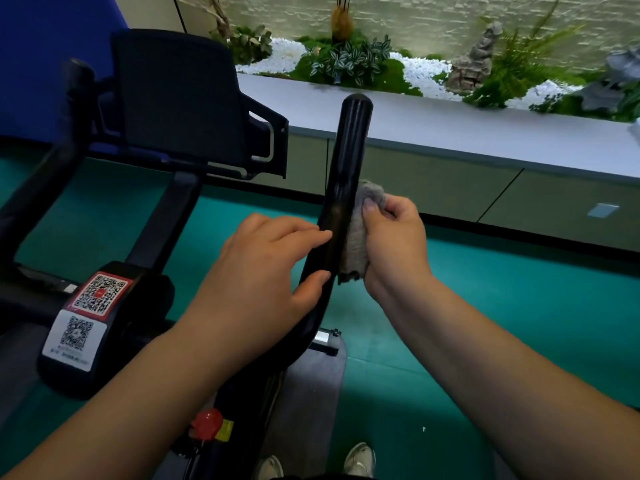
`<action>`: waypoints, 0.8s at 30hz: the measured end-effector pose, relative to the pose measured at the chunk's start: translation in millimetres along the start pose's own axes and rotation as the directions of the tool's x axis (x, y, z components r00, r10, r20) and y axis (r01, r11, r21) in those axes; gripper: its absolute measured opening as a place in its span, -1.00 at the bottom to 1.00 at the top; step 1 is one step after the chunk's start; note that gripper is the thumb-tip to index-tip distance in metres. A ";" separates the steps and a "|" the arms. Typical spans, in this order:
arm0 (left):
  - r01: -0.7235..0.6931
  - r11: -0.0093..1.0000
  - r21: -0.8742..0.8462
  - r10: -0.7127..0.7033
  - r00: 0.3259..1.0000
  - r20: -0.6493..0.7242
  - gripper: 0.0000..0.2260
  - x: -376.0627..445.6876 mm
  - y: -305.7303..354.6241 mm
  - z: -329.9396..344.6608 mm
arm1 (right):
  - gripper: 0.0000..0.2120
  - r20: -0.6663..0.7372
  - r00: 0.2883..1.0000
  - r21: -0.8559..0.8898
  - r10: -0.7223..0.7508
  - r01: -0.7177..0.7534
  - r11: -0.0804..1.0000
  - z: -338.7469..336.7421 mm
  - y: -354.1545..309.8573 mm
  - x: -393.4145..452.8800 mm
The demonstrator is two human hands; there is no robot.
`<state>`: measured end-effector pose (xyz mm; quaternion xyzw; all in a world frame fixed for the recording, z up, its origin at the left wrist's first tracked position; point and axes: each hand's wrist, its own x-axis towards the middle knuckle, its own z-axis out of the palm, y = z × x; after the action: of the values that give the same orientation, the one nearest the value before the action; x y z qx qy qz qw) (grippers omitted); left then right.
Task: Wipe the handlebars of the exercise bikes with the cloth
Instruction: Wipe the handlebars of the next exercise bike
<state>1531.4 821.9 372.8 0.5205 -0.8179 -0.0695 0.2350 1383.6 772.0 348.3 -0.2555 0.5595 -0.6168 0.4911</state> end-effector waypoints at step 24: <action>0.155 0.981 0.114 -0.147 0.986 -0.080 -0.83 -83.5 -102.5 -66.9 | -0.97 -0.325 0.942 -0.013 0.087 -0.096 0.995 -1.1 69.5 -138.2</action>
<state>1675.0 858.6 368.9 0.5965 -0.7699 -0.0191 0.2262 1458.5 903.3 315.0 -0.1316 0.6527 -0.6187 0.4169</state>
